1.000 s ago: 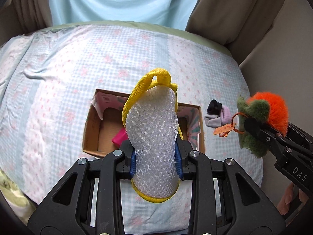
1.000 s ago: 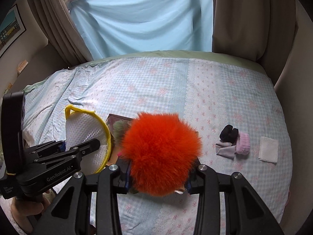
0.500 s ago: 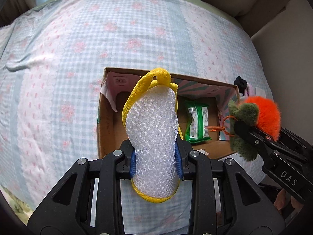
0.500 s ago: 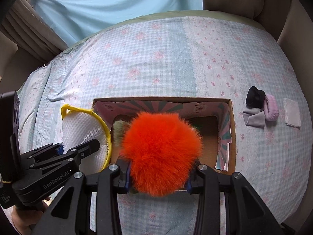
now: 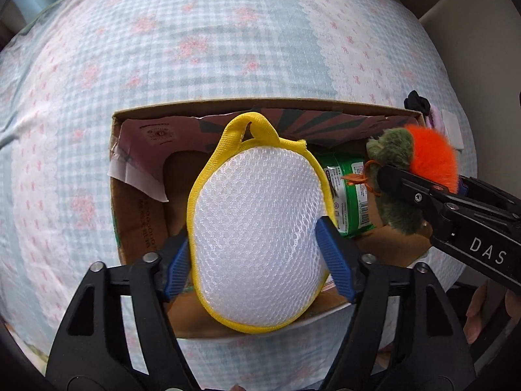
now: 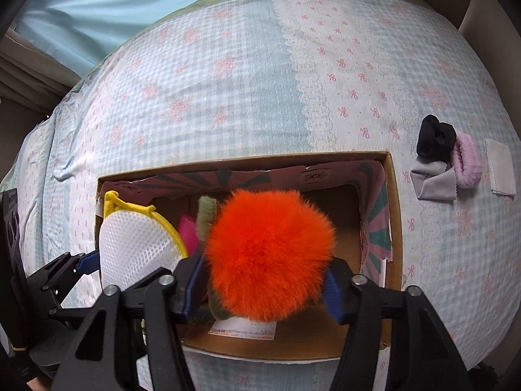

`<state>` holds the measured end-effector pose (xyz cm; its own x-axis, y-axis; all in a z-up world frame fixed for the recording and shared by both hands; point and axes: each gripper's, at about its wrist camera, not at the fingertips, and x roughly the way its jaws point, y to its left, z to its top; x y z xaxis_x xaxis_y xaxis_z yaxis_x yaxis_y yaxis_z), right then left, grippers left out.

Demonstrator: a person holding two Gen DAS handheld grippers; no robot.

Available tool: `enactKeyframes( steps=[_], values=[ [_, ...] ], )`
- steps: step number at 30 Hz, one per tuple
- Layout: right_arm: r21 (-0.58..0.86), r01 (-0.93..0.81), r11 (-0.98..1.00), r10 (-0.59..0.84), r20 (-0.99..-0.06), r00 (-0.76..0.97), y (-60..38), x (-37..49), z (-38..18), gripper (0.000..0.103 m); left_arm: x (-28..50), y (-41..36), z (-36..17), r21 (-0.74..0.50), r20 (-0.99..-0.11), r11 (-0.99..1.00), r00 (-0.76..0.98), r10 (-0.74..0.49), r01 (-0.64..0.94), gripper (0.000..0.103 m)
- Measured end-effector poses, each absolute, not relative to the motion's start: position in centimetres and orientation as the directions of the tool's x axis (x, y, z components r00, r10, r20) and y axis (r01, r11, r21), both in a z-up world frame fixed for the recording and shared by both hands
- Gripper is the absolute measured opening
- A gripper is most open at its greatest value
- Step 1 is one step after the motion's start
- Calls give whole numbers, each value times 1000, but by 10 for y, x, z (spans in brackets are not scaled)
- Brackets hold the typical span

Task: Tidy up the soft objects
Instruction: 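Open both tools to release the sponge and pompom into the box, then pull both tools back away from the box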

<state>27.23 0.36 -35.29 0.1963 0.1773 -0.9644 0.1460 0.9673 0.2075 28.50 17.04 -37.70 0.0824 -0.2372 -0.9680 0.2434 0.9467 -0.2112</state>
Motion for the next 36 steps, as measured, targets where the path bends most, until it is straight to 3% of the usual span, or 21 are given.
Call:
enactKeyframes(
  steps=[2, 12, 21, 28, 36],
  values=[
    [220, 141, 965, 189, -961, 203, 1, 275, -356, 103, 287, 169, -379, -234, -963, 941, 74, -259, 245, 103],
    [225, 140, 964, 197, -961, 192, -5, 269, -363, 103, 276, 163, -385, -182, -976, 941, 65, -209, 286, 103],
    [230, 113, 967, 196, -948, 249, 1, 255, -329, 103, 261, 173, -356, -159, -970, 949, 133, -201, 272, 103],
    [169, 58, 984, 140, -930, 339, 8, 227, -268, 103, 239, 184, -308, -152, -953, 955, 217, -209, 254, 103],
    [95, 76, 993, 46, -872, 487, 0, 175, -171, 103, 198, 198, -216, -123, -897, 961, 386, -215, 249, 103]
  ],
)
